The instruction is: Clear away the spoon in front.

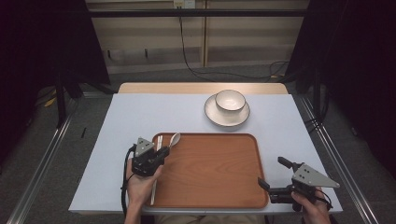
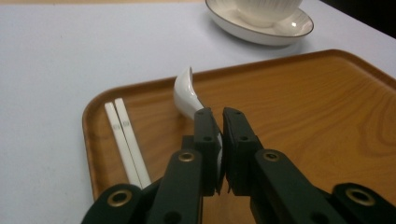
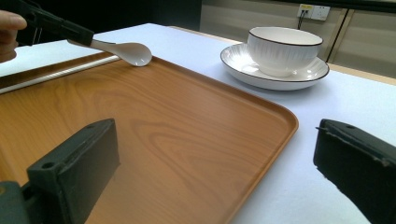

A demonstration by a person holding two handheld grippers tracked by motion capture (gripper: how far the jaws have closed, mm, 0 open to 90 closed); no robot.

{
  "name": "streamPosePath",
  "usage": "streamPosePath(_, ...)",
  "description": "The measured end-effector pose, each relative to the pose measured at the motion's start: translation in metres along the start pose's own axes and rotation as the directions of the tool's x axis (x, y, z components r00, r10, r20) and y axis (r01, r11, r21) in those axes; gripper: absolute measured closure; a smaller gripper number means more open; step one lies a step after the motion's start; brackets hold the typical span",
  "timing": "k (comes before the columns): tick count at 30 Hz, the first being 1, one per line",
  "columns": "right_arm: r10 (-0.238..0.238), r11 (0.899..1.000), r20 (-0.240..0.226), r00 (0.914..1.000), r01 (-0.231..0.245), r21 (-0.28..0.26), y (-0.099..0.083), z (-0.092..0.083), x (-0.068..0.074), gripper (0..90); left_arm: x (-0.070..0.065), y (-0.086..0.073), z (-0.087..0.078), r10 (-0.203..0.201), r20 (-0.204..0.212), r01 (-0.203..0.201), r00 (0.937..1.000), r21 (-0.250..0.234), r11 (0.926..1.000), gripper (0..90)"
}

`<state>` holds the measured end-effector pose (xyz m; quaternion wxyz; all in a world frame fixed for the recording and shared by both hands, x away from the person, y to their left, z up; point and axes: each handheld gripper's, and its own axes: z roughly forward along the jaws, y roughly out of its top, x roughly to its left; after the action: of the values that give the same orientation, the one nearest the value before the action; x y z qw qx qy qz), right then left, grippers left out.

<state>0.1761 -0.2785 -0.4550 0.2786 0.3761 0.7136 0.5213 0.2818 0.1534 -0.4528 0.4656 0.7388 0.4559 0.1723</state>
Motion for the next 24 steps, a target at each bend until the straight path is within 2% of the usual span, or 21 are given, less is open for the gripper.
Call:
streamPosePath(7,0.0,1.0,-0.002,1.0,0.0,-0.001,0.0,0.0,0.0,0.0,-0.001,-0.007,0.005,0.002,-0.012,-0.002,0.9999,0.043,0.9991,85.1)
streamPosePath(9,0.0,1.0,-0.003,1.0,0.0,0.0,0.0,0.0,-0.001,0.0,-0.002,-0.009,0.006,-0.009,-0.023,0.009,0.9997,0.024,0.9997,85.0)
streamPosePath(14,-0.001,1.0,-0.004,1.0,0.001,0.0,0.0,0.0,-0.001,0.0,-0.003,-0.012,0.01,0.018,-0.031,-0.015,0.9993,0.077,0.9969,85.0)
streamPosePath(18,-0.001,1.0,-0.003,1.0,0.001,0.0,0.0,0.0,0.0,0.0,-0.006,-0.014,0.012,0.014,-0.03,-0.011,0.9995,0.083,0.9964,85.0)
streamPosePath(24,0.002,1.0,0.0,1.0,-0.002,-0.002,0.0,0.0,-0.001,0.0,-0.005,-0.015,0.017,-0.002,-0.041,0.008,0.9992,0.14,0.9901,84.9)
